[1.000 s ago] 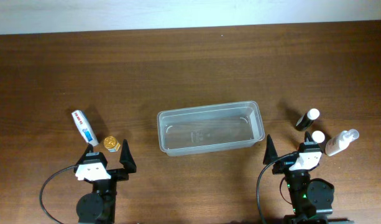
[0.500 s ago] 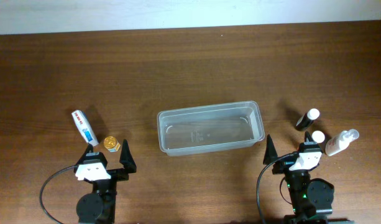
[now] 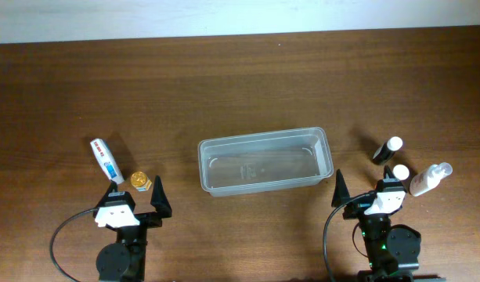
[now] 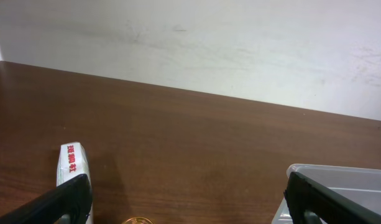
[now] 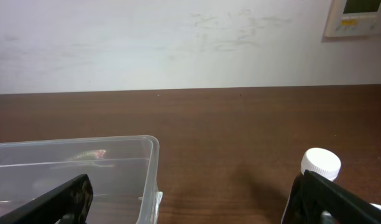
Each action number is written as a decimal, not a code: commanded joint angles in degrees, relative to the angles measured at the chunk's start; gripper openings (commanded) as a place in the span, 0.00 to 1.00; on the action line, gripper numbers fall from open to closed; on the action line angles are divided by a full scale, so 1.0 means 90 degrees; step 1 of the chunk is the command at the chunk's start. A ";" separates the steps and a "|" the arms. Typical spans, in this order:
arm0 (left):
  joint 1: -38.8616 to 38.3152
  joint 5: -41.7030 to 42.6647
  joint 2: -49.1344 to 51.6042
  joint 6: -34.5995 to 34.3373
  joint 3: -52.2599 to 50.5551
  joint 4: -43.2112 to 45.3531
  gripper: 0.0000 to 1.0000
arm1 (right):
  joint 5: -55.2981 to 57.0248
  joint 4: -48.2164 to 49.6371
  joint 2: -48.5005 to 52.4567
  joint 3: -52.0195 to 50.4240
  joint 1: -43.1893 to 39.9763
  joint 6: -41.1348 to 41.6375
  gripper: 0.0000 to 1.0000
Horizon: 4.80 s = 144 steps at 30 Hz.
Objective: Pack container
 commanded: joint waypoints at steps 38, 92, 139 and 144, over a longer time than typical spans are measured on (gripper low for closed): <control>0.0036 0.0056 -0.0041 0.0104 -0.0049 0.0019 0.99 | -0.0034 -0.0034 -0.0036 -0.0032 0.0041 -0.0024 0.98; 0.0036 0.0918 0.6917 0.0335 0.6970 -0.6188 0.99 | -0.0500 -0.7417 1.0059 0.7927 -0.2555 0.0695 1.00; 0.0036 0.0916 0.6919 0.0338 0.6970 -0.6186 0.99 | -0.0512 -0.9124 0.9491 1.0467 -0.0481 0.0432 0.23; 0.0036 0.0916 0.6919 0.0338 0.6970 -0.6186 0.99 | -0.0495 -0.9044 0.9493 1.0994 0.0308 0.0435 0.23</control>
